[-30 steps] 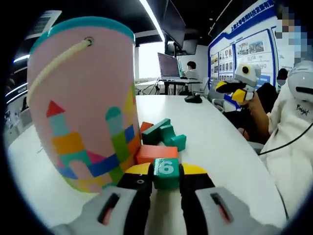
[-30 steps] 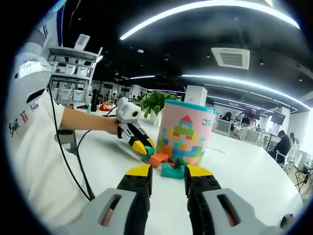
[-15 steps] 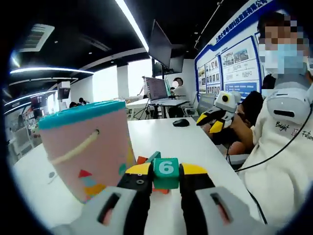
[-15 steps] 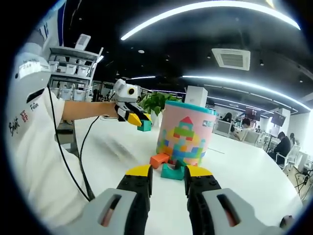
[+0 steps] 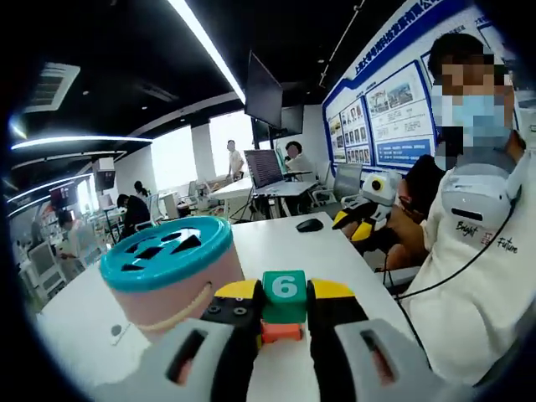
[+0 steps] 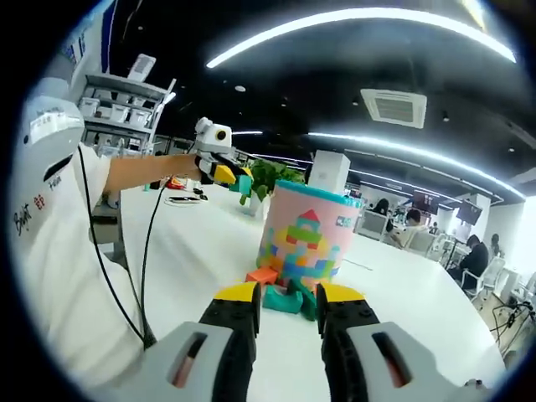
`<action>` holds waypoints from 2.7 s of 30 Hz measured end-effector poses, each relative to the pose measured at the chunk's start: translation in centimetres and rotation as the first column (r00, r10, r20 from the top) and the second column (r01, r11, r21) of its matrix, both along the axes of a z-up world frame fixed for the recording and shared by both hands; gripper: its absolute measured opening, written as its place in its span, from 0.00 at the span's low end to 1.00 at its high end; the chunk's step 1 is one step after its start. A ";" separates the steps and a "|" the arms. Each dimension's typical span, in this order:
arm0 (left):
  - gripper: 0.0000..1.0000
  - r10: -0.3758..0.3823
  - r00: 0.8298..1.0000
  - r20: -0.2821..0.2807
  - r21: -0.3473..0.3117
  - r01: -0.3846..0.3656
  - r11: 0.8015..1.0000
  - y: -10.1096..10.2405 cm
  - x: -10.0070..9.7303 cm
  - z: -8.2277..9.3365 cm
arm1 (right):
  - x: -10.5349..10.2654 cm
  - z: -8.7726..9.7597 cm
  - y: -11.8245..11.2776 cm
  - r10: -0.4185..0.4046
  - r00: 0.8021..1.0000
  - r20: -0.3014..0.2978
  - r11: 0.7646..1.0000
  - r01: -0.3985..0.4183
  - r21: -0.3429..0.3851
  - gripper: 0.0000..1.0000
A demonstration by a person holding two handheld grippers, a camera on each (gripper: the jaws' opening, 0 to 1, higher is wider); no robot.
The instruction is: Arrange the toys in the designated storage area by placing each visible toy with the group until no toy remains scattered across the table.
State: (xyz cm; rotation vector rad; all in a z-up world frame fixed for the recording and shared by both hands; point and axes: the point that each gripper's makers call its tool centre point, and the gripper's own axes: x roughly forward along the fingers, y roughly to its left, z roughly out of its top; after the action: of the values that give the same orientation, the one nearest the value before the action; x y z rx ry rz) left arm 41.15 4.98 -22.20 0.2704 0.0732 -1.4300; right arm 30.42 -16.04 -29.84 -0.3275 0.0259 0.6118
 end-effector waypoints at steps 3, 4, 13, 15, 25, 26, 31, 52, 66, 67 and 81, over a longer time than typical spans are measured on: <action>0.22 0.000 1.000 0.019 -0.023 0.000 1.000 0.1 0.5 2.0 | -0.1 0.1 -0.2 -0.001 1.000 0.000 1.000 0.001 0.013 0.27; 0.22 -0.002 1.000 0.021 -0.035 0.003 0.999 0.1 0.6 2.9 | -0.2 0.2 -0.3 -0.003 1.000 0.001 1.000 0.002 0.017 0.27; 0.22 -0.095 0.995 -0.013 -0.164 0.092 0.982 -0.4 0.6 8.9 | -0.3 0.0 0.2 0.020 1.000 0.002 1.000 -0.020 0.005 0.26; 0.22 -0.097 0.995 -0.013 -0.158 0.094 0.983 -0.5 1.0 9.5 | -0.3 0.1 0.1 0.018 1.000 0.004 1.000 -0.018 0.008 0.26; 0.22 -0.024 1.000 -0.016 -0.118 0.022 0.993 -2.4 6.1 9.6 | -0.5 -0.3 0.3 0.029 1.000 -0.005 1.000 -0.029 0.003 0.26; 0.22 -0.022 1.000 -0.018 -0.115 0.020 0.993 -2.7 6.5 9.4 | -0.5 -0.5 0.4 0.036 0.999 -0.009 0.999 -0.036 -0.002 0.26; 0.22 -0.023 1.000 0.011 -0.039 0.024 0.999 -4.2 8.4 8.0 | -0.5 -0.7 0.5 0.045 0.999 -0.015 0.999 -0.045 -0.005 0.26; 0.22 -0.043 0.995 -0.095 0.091 0.052 0.994 -6.5 14.5 3.3 | 0.4 -1.3 -0.9 0.020 0.999 -0.041 0.999 -0.019 0.026 0.26; 0.26 0.019 0.989 -0.146 0.111 -0.003 0.994 -5.4 15.6 1.1 | 1.3 -1.9 -0.8 0.025 0.998 -0.064 0.999 -0.022 0.049 0.25; 0.26 0.016 0.990 -0.143 0.109 0.000 0.994 -5.4 15.4 1.1 | 1.2 -2.0 -0.8 0.025 0.998 -0.064 0.999 -0.022 0.046 0.25; 0.33 0.036 0.994 -0.107 0.039 -0.032 0.999 -4.3 12.3 3.1 | 1.5 -1.9 -1.2 0.006 0.998 -0.063 0.999 -0.003 0.051 0.25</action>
State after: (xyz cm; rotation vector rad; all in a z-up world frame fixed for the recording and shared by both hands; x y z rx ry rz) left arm 53.44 0.69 -19.07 0.2216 0.1919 -1.4102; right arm 31.90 -17.25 -31.69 -0.2592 0.0701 0.6257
